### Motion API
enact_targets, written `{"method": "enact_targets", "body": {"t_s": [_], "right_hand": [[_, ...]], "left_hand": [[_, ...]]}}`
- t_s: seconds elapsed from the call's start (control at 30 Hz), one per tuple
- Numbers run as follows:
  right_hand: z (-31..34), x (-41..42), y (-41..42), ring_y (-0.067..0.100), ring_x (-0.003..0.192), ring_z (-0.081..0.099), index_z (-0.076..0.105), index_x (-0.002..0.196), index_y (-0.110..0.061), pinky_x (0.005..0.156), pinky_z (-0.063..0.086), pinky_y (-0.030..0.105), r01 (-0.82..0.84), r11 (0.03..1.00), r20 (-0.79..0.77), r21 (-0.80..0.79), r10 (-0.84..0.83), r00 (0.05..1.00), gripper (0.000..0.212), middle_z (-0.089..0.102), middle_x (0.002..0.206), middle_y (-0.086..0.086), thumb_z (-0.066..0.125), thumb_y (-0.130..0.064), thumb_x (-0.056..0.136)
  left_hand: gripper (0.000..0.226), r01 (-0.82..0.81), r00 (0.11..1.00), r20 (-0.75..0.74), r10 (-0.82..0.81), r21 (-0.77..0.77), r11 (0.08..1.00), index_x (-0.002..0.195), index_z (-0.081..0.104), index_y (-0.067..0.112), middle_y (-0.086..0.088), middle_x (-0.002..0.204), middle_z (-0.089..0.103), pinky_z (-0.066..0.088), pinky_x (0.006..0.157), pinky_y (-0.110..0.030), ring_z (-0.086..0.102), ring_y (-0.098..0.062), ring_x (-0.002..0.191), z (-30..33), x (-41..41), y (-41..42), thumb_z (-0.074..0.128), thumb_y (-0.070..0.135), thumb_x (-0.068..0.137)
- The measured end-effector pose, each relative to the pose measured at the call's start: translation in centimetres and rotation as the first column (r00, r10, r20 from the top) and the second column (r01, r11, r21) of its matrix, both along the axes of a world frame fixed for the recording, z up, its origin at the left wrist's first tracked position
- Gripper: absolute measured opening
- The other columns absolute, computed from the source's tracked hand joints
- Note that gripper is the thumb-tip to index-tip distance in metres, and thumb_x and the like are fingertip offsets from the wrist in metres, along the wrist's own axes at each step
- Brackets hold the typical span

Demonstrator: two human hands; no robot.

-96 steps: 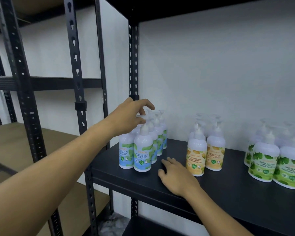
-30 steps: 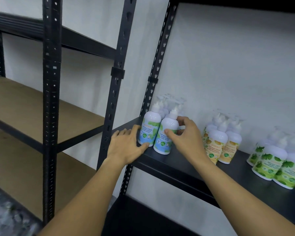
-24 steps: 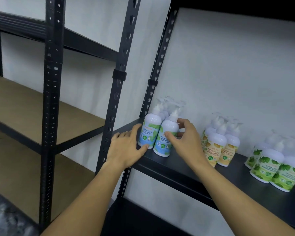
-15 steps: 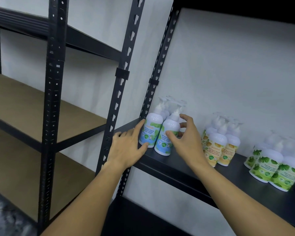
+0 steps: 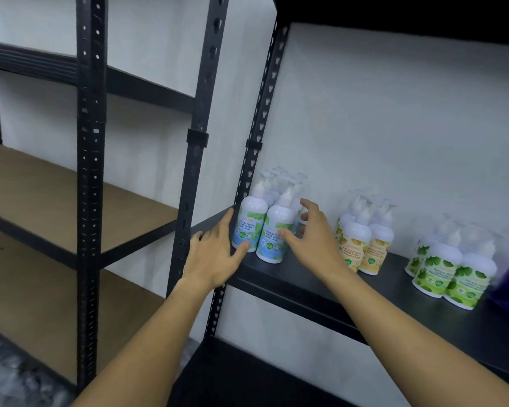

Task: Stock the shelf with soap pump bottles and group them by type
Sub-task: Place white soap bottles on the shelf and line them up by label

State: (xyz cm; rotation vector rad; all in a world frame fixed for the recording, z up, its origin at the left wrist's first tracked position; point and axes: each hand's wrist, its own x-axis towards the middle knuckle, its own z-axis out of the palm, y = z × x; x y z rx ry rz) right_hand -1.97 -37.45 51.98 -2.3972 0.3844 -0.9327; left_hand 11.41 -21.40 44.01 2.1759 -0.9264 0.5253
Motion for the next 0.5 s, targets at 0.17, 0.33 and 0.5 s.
{"method": "enact_targets", "body": {"t_s": [0.17, 0.33, 0.5], "right_hand": [[0.3, -3.9, -1.2, 0.016, 0.115, 0.056, 0.053, 0.133, -0.022, 0.094, 0.044, 0.028, 0.027, 0.993, -0.12, -0.116, -0.041, 0.992, 0.046, 0.055, 0.127, 0.001, 0.066, -0.03, 0.089], [-0.8, -9.2, -3.3, 0.012, 0.112, 0.055, 0.057, 0.129, -0.025, 0.091, 0.045, 0.028, 0.062, 0.982, -0.21, -0.179, -0.1, 0.973, 0.041, 0.056, 0.128, -0.005, 0.063, -0.035, 0.09], [-2.4, -15.7, -6.0, 0.018, 0.117, 0.054, 0.054, 0.132, -0.026, 0.097, 0.047, 0.04, 0.158, 0.95, -0.325, -0.271, -0.244, 0.914, 0.046, 0.054, 0.128, -0.003, 0.061, -0.043, 0.089]], "left_hand": [[0.075, -0.022, 0.999, -0.036, 0.016, -0.19, 0.981, 0.152, 0.024, 0.021, -0.003, 0.149, 0.04, 0.024, 0.116, -0.042, 0.035, -0.023, 0.137, -1.0, -3.5, 0.4, 0.026, 0.063, 0.09], [0.042, 0.0, 0.997, 0.069, 0.018, -0.257, 0.967, 0.124, 0.048, 0.024, 0.004, 0.123, 0.047, 0.035, 0.102, -0.04, 0.04, -0.018, 0.117, -0.8, -9.7, -1.7, 0.037, 0.048, 0.09], [0.041, 0.204, 0.966, 0.179, -0.186, -0.086, 0.975, 0.124, 0.052, 0.028, 0.009, 0.123, 0.048, 0.03, 0.105, -0.035, 0.041, -0.013, 0.12, 0.6, -15.8, -6.5, 0.034, 0.048, 0.093]]}}
